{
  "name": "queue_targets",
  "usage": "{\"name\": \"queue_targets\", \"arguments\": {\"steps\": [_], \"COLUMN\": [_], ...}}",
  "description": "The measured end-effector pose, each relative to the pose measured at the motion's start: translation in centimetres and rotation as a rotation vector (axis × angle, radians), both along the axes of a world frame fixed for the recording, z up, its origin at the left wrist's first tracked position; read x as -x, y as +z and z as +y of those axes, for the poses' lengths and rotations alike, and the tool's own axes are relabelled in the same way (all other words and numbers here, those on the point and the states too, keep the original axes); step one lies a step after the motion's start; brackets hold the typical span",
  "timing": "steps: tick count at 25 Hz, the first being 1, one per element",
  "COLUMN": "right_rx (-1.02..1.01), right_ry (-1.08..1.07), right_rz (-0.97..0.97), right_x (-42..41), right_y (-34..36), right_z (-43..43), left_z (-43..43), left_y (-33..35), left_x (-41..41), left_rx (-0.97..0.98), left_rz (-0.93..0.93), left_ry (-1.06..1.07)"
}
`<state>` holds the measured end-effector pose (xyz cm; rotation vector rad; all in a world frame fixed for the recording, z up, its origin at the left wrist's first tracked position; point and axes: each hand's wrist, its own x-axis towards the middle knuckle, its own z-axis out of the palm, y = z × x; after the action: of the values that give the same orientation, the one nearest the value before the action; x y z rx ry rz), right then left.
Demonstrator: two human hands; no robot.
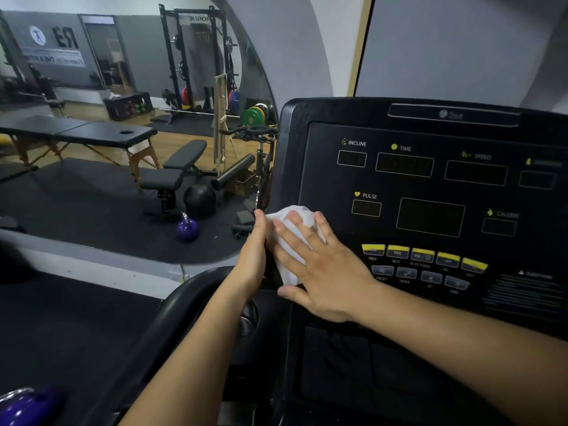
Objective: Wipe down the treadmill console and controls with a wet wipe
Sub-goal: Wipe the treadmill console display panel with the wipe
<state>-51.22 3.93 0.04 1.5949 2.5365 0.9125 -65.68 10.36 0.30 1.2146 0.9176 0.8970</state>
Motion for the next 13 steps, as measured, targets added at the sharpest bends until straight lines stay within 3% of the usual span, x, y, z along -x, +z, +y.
{"name": "queue_targets", "arguments": {"steps": [3,6,9,13], "right_rx": [-0.028,-0.196,-0.357,-0.384], "right_ry": [0.115,0.098,0.088,0.105], "right_rz": [0.083,0.116,0.021,-0.017], "right_x": [-0.8,-1.8,-2.3,-3.2], "right_y": [2.5,7.7,11.9,11.7], "right_z": [0.4,3.7,7.1,8.7], "left_z": [-0.7,-0.5,0.9,0.6], "left_y": [0.1,0.7,1.8,2.0], "left_x": [-0.5,-1.3,-2.2,-3.5], "left_rx": [-0.003,0.011,-0.124,-0.368], "left_rz": [0.006,0.027,0.251,0.326], "left_ry": [0.122,0.212,0.297,0.465]}}
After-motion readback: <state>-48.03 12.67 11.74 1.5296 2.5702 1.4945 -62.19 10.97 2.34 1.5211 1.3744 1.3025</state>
